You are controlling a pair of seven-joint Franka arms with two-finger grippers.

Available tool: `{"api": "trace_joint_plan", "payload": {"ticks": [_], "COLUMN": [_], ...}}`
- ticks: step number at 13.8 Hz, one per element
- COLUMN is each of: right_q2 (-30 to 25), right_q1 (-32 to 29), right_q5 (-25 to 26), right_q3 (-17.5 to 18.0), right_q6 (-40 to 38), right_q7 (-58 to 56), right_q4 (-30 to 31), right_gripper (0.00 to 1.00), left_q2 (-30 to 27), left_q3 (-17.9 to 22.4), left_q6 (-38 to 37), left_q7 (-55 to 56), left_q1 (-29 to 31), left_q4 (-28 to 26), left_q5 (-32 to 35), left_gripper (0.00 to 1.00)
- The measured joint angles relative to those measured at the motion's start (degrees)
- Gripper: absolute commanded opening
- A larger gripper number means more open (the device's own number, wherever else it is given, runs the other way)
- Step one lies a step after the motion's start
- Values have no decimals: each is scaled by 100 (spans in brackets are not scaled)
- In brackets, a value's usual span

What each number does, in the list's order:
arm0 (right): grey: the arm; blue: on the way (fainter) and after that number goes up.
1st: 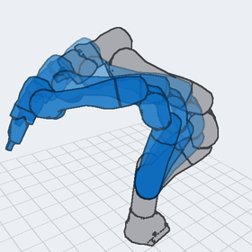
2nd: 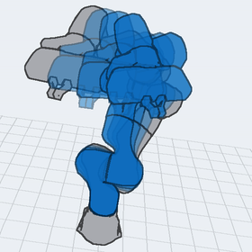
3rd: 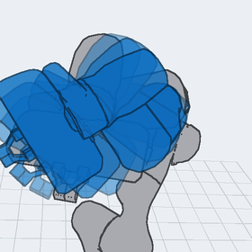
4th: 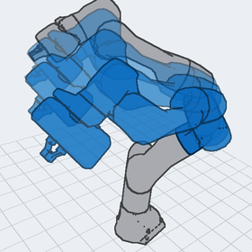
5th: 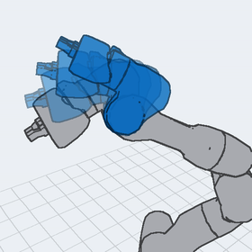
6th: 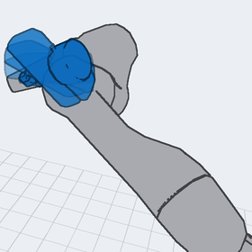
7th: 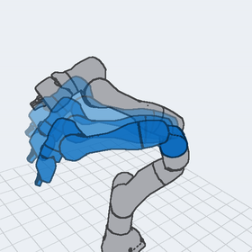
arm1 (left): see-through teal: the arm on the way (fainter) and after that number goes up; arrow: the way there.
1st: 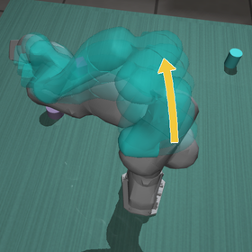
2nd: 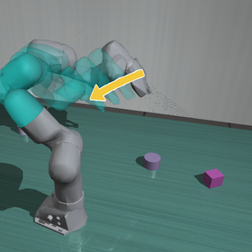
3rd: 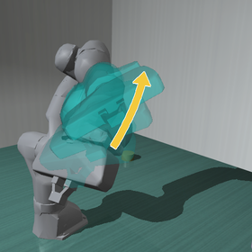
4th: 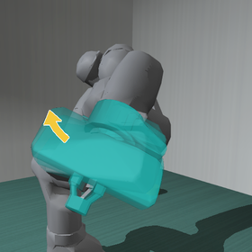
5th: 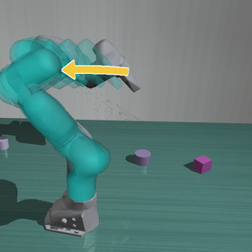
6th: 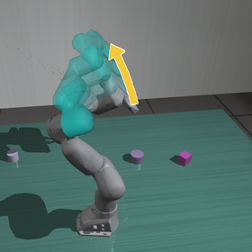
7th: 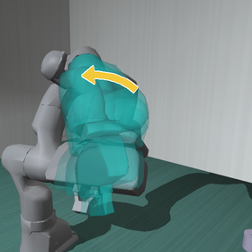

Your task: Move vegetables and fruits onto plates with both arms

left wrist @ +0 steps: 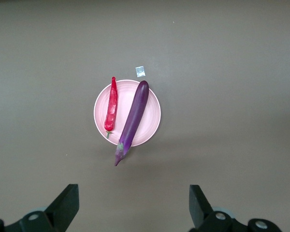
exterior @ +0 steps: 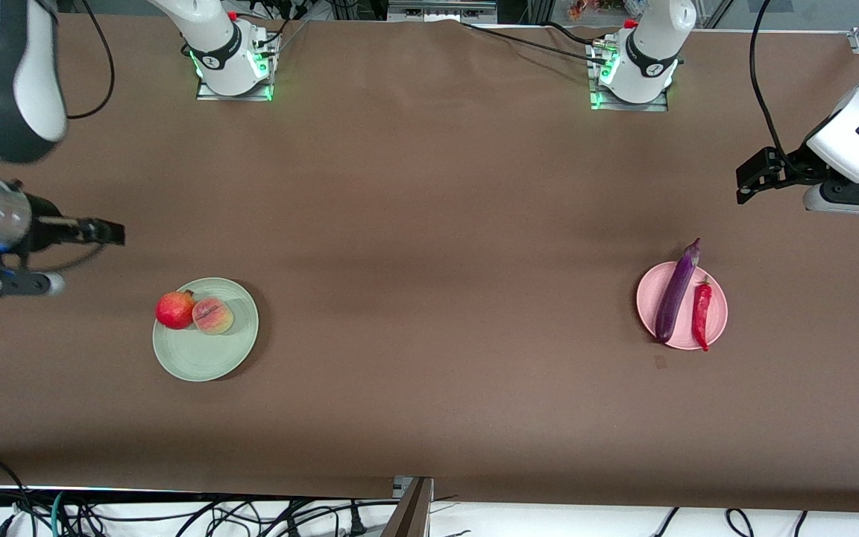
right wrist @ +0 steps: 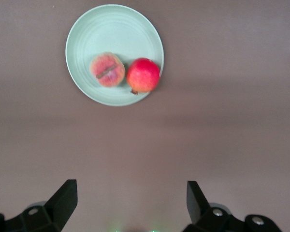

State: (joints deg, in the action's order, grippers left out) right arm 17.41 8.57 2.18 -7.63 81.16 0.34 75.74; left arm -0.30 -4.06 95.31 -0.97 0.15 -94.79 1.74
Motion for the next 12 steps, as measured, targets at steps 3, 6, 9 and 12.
{"api": "trace_joint_plan", "payload": {"ticks": [3, 6, 9, 12], "right_q2": [-773, -1284, -1495, -1688], "right_q1": [-180, -403, -512, -556], "right_q5": [66, 78, 82, 81], "right_q3": [235, 532, 570, 576], "right_q6": [-305, -314, -300, -295], "right_q7": [-14, -14, -41, -108], "right_q4": [496, 1067, 1153, 1152], "right_gripper": [100, 100, 100, 100], "left_q2": [0, 0, 0, 0], "left_q3": [0, 0, 0, 0], "left_q6": [0, 0, 0, 0], "left_q7": [0, 0, 0, 0], "left_q1": [-1, 0, 0, 0], "left_q4": [0, 0, 0, 0], "left_q5": [0, 0, 0, 0], "left_gripper": [100, 100, 100, 100]}}
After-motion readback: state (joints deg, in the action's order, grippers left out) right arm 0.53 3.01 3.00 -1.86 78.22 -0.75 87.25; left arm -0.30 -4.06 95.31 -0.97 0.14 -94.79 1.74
